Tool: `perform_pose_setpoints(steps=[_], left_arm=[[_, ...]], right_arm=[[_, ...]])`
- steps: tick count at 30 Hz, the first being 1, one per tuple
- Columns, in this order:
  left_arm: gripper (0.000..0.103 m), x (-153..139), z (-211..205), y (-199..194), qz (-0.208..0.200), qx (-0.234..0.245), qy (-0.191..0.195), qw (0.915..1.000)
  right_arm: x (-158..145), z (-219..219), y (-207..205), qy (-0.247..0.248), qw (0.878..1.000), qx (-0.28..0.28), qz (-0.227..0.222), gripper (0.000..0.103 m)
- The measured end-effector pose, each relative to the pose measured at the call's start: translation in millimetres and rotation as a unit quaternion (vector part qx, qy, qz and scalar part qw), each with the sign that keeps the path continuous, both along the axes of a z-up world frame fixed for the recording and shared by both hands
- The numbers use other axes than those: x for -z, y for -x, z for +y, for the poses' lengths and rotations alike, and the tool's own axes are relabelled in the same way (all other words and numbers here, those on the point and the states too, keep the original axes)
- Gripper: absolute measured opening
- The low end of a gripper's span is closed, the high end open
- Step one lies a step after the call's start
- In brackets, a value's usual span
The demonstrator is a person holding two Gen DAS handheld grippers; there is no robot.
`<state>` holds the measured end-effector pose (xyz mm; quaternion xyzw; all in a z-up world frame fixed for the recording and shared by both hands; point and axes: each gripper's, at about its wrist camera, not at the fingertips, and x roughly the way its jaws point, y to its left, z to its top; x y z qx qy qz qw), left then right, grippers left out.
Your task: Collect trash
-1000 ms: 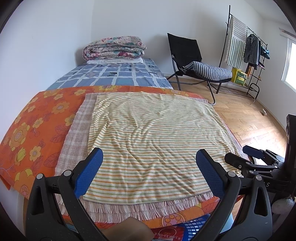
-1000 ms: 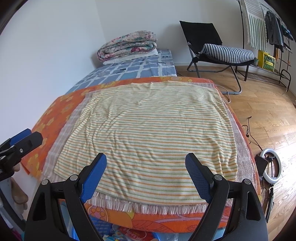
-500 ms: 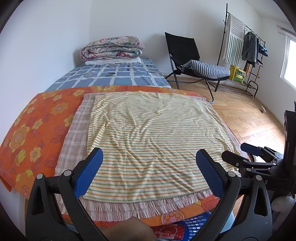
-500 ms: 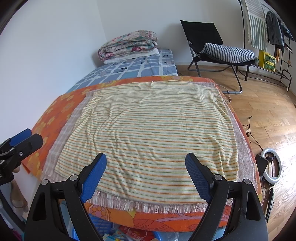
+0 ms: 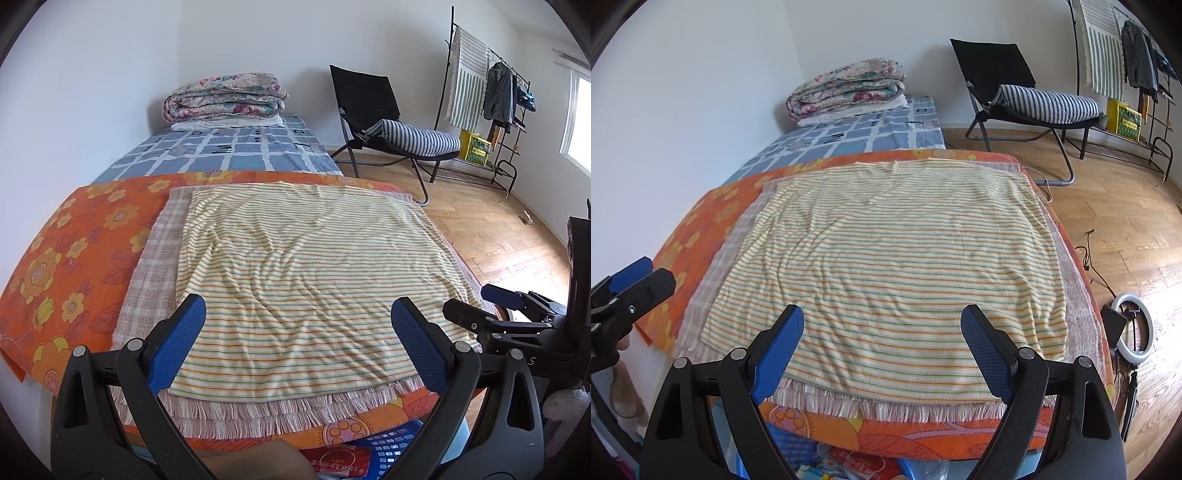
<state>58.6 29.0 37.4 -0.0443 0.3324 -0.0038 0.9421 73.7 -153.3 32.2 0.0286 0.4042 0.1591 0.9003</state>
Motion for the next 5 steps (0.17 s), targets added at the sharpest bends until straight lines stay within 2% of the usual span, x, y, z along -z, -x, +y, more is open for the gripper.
perform_pose_setpoints(steps=[5], left_arm=[[0.102, 1.0, -0.5, 1.5, -0.001, 0.001, -0.003, 1.0]], right_arm=[[0.7, 0.6, 0.9, 0.001, 1.0, 0.0, 0.0, 0.087]])
